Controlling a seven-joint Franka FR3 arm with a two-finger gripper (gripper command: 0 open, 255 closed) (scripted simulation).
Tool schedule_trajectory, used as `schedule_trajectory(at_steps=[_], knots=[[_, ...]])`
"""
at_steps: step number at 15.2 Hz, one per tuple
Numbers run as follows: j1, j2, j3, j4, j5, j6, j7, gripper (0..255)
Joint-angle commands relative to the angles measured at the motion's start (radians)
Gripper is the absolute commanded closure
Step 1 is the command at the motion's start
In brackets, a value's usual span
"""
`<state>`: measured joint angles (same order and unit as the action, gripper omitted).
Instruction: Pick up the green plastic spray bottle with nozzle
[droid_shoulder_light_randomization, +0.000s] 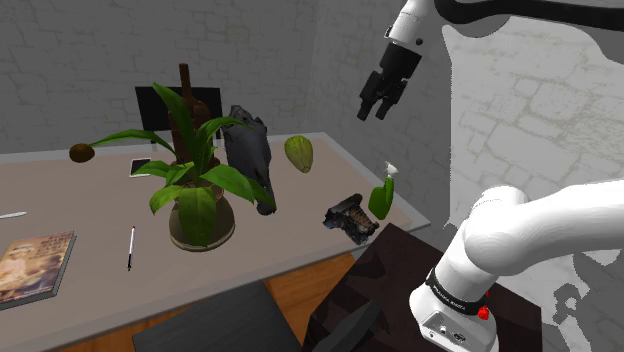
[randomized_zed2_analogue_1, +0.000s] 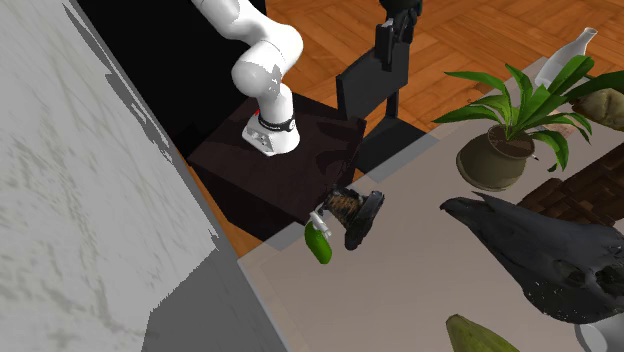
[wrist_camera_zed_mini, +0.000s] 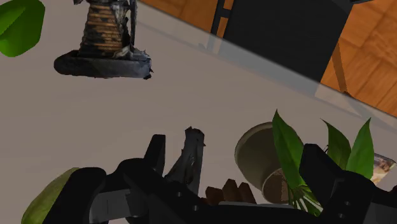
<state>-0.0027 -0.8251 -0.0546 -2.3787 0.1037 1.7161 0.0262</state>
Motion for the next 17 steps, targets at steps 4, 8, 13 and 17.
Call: schedule_trajectory(at_steps=[4,8,13,17], knots=[[-0.028,0.014,-0.043,-0.048,-0.035,0.048,-0.037,0],[-0.068,0.046,-0.102,-0.100,-0.081,0.116,-0.086,0],[-0.117,0.110,-0.179,-0.145,-0.138,0.208,-0.147,0],[-0.154,0.180,-0.244,-0.165,-0.179,0.287,-0.196,0]])
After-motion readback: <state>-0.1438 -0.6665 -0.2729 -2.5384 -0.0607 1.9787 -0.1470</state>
